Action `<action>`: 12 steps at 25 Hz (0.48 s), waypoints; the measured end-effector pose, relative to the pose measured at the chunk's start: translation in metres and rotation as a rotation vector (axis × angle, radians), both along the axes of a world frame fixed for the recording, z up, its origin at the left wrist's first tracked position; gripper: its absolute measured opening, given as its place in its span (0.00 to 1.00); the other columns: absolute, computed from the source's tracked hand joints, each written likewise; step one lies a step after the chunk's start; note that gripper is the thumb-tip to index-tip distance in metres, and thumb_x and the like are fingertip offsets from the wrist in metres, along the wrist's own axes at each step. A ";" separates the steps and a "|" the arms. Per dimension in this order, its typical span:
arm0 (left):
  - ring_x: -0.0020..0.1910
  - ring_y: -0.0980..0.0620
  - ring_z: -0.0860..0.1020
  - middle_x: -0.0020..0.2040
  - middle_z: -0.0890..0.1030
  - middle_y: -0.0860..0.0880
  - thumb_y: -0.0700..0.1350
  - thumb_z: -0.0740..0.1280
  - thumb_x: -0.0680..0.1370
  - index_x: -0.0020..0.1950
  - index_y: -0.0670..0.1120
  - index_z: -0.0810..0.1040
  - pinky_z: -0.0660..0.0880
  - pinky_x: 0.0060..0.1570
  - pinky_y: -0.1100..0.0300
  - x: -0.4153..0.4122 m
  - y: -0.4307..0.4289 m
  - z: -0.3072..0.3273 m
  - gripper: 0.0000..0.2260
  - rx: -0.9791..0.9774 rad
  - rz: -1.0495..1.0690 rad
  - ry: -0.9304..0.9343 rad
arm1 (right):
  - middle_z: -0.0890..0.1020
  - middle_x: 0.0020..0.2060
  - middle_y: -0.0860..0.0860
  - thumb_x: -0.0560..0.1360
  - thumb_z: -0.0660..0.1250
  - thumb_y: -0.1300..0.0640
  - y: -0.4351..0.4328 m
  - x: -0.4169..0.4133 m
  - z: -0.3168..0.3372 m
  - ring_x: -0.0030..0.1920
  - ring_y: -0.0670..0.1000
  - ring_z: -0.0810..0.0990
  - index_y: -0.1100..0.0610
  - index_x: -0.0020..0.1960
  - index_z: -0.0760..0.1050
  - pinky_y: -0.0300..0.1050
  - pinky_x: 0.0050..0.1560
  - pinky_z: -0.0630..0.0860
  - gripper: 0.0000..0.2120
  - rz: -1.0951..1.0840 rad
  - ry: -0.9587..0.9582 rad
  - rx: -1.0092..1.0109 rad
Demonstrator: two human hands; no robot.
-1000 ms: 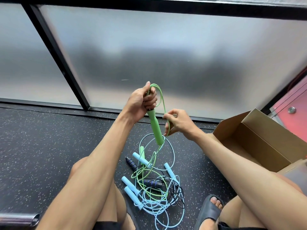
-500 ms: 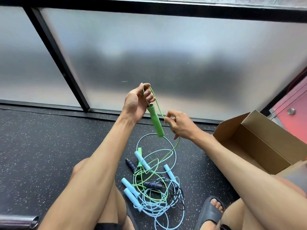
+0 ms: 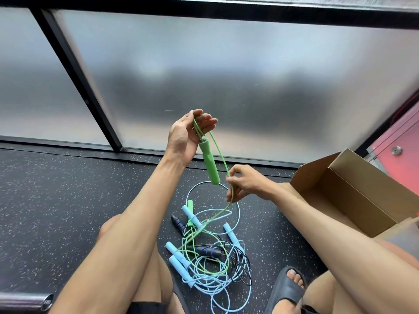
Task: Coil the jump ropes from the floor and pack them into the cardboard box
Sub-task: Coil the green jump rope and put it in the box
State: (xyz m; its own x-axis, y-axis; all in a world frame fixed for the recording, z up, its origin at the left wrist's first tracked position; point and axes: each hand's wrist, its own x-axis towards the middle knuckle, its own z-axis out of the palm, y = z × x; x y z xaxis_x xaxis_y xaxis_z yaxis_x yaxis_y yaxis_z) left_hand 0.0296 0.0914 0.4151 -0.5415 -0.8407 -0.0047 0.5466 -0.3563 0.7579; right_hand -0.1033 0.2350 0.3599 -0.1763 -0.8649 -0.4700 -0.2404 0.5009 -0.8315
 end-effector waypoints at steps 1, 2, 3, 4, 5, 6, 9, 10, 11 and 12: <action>0.39 0.41 0.84 0.38 0.84 0.42 0.40 0.53 0.85 0.49 0.38 0.75 0.81 0.44 0.51 -0.001 0.000 -0.001 0.13 -0.085 0.013 -0.059 | 0.81 0.34 0.64 0.83 0.58 0.63 -0.001 0.001 0.007 0.31 0.60 0.82 0.61 0.50 0.67 0.48 0.29 0.80 0.03 -0.026 0.007 -0.044; 0.39 0.40 0.84 0.38 0.84 0.41 0.40 0.53 0.85 0.49 0.38 0.74 0.80 0.45 0.50 -0.003 0.001 -0.002 0.13 -0.175 0.021 -0.124 | 0.79 0.31 0.61 0.82 0.59 0.63 -0.003 0.001 0.015 0.27 0.56 0.80 0.61 0.48 0.68 0.45 0.25 0.78 0.04 -0.038 0.067 -0.094; 0.39 0.40 0.84 0.39 0.84 0.41 0.41 0.53 0.85 0.50 0.38 0.74 0.80 0.46 0.49 -0.005 0.003 -0.004 0.13 -0.252 0.018 -0.176 | 0.78 0.30 0.58 0.82 0.61 0.62 -0.006 0.001 0.020 0.25 0.52 0.77 0.61 0.47 0.70 0.41 0.23 0.75 0.05 -0.042 0.161 -0.147; 0.39 0.39 0.84 0.40 0.84 0.40 0.41 0.53 0.86 0.50 0.38 0.74 0.80 0.47 0.48 -0.007 0.005 -0.006 0.13 -0.306 0.004 -0.204 | 0.77 0.29 0.54 0.81 0.63 0.61 -0.009 0.000 0.024 0.25 0.47 0.75 0.60 0.46 0.72 0.35 0.22 0.71 0.05 -0.048 0.265 -0.201; 0.41 0.38 0.84 0.41 0.84 0.38 0.41 0.53 0.86 0.50 0.38 0.74 0.80 0.48 0.47 -0.008 0.007 -0.008 0.12 -0.334 -0.016 -0.210 | 0.76 0.29 0.50 0.80 0.65 0.60 -0.013 -0.001 0.027 0.26 0.44 0.73 0.59 0.45 0.74 0.30 0.24 0.68 0.05 -0.057 0.354 -0.255; 0.44 0.36 0.84 0.43 0.84 0.36 0.41 0.53 0.86 0.50 0.38 0.73 0.80 0.50 0.46 -0.010 0.008 -0.009 0.12 -0.344 -0.032 -0.203 | 0.76 0.30 0.47 0.79 0.67 0.59 -0.016 -0.003 0.029 0.28 0.42 0.72 0.58 0.45 0.75 0.29 0.26 0.67 0.05 -0.059 0.414 -0.305; 0.50 0.33 0.83 0.49 0.83 0.32 0.41 0.53 0.86 0.51 0.38 0.73 0.78 0.56 0.43 -0.012 0.007 -0.012 0.12 -0.321 -0.024 -0.158 | 0.79 0.32 0.45 0.79 0.68 0.57 -0.016 -0.005 0.033 0.31 0.39 0.74 0.58 0.45 0.79 0.33 0.35 0.68 0.06 0.007 0.506 -0.393; 0.52 0.33 0.82 0.50 0.83 0.32 0.41 0.53 0.86 0.51 0.38 0.73 0.78 0.57 0.43 -0.011 0.005 -0.013 0.12 -0.312 -0.004 -0.151 | 0.79 0.32 0.44 0.79 0.67 0.57 -0.015 -0.004 0.035 0.31 0.38 0.75 0.59 0.45 0.80 0.33 0.35 0.68 0.07 0.040 0.528 -0.408; 0.52 0.34 0.82 0.50 0.82 0.32 0.41 0.53 0.86 0.51 0.38 0.73 0.78 0.57 0.43 -0.011 0.004 -0.014 0.11 -0.310 0.020 -0.158 | 0.79 0.32 0.43 0.79 0.67 0.58 -0.013 -0.003 0.036 0.30 0.37 0.75 0.59 0.46 0.81 0.30 0.35 0.67 0.07 0.073 0.544 -0.421; 0.52 0.35 0.83 0.50 0.83 0.32 0.41 0.53 0.86 0.51 0.38 0.73 0.78 0.57 0.44 -0.011 0.002 -0.015 0.11 -0.320 0.046 -0.183 | 0.78 0.31 0.42 0.79 0.67 0.58 -0.011 -0.001 0.037 0.30 0.36 0.74 0.59 0.45 0.80 0.29 0.34 0.66 0.07 0.099 0.556 -0.441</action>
